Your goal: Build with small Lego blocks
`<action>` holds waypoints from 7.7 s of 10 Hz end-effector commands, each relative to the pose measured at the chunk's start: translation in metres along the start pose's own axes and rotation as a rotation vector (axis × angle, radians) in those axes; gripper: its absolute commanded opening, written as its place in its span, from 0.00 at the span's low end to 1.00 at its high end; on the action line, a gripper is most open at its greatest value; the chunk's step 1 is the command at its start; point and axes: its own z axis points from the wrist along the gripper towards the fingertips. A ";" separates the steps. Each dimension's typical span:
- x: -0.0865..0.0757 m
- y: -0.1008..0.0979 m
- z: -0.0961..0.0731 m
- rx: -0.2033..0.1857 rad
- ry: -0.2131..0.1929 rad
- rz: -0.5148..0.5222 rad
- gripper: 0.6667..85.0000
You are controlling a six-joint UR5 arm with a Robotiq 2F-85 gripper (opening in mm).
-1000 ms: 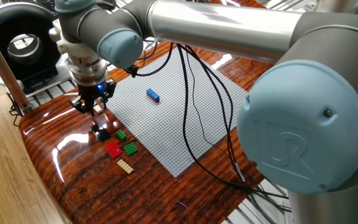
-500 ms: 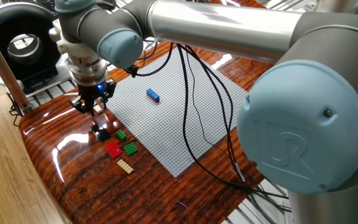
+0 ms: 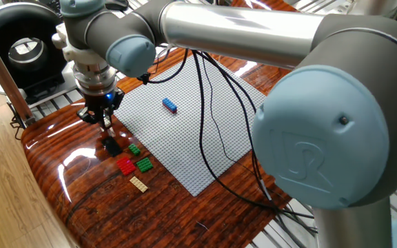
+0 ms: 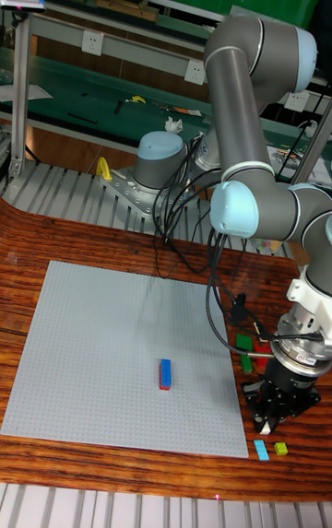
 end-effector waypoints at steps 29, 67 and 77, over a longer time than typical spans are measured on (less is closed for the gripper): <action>0.060 -0.138 -0.056 0.066 0.042 -0.002 0.01; 0.062 -0.173 -0.048 0.035 0.051 0.071 0.01; 0.067 -0.166 -0.036 0.001 0.065 0.094 0.01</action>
